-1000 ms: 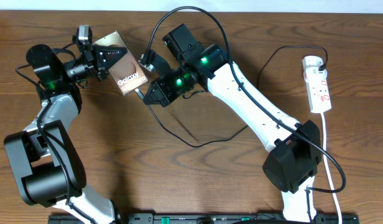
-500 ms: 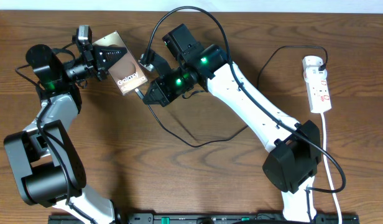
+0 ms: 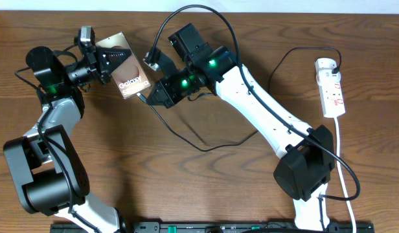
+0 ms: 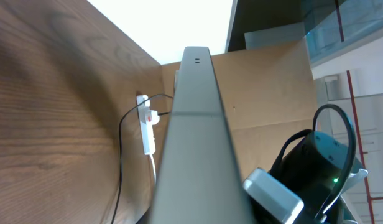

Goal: Plug charger to phone and switch on socket

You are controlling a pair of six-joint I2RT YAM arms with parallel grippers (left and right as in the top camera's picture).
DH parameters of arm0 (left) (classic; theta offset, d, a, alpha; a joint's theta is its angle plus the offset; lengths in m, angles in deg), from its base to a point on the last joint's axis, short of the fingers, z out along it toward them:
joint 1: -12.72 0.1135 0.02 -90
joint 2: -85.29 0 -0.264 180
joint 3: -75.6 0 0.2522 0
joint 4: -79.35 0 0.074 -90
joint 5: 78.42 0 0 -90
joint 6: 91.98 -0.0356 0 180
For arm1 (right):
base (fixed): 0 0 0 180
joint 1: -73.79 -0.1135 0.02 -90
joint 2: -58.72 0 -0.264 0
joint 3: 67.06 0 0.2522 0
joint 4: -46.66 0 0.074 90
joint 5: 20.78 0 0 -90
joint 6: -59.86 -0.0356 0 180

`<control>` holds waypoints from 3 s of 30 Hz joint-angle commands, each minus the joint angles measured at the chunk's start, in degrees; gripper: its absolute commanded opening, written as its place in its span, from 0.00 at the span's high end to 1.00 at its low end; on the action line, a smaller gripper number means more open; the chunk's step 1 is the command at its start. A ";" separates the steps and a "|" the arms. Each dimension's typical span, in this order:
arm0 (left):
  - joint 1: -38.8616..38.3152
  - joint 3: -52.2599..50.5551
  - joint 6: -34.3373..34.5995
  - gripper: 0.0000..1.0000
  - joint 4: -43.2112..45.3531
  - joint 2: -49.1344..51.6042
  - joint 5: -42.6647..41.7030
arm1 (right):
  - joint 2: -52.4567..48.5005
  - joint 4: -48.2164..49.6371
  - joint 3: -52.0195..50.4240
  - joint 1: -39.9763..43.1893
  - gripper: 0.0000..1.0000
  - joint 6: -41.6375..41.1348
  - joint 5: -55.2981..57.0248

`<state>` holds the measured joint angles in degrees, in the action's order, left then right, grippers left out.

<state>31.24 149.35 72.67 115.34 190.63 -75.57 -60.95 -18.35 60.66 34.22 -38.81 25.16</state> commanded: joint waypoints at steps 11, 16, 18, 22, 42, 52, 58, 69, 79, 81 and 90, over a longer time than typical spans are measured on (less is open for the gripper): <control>-0.33 1.75 -2.86 0.93 0.50 -0.52 -2.36 | 1.29 0.24 1.11 -0.11 0.99 -0.76 -1.44; 0.85 1.75 -3.26 0.93 0.50 -0.52 -0.57 | 1.25 -4.09 0.90 -0.24 0.95 -0.26 12.09; 1.75 1.75 -3.26 0.93 0.52 -0.52 0.15 | 1.16 -4.87 0.61 -0.24 0.90 -0.11 15.67; 4.39 1.75 -3.23 0.93 0.50 -0.52 0.81 | -0.94 -4.68 0.57 -0.28 0.70 0.59 21.20; 6.75 1.75 -3.02 0.93 0.50 -0.52 0.76 | -17.49 9.86 0.57 -7.15 0.77 3.96 41.92; 6.75 1.75 -3.02 0.93 0.50 -0.52 -0.55 | -19.85 11.04 0.57 -6.99 0.77 -0.63 46.07; 6.75 1.75 -3.02 0.93 0.50 -0.52 -0.70 | -20.65 11.39 0.57 -5.90 0.76 -2.03 45.77; 6.75 1.75 -3.02 0.93 0.50 -0.52 -0.70 | -22.10 9.53 0.57 -4.98 0.76 -5.35 36.39; 6.75 1.75 -3.02 0.93 0.50 -0.52 -0.76 | -24.70 6.64 0.57 -5.16 0.99 -11.30 34.86; 6.75 1.75 -2.99 0.93 0.50 -0.52 -0.87 | -24.85 6.91 0.57 -4.79 0.99 -12.20 35.50; 6.75 1.75 -2.80 0.93 0.50 -0.52 -0.94 | -20.85 8.20 3.30 0.09 0.99 -4.09 17.38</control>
<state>38.00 149.35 70.16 115.34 190.63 -75.36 -82.05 -9.78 62.34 31.51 -48.16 54.54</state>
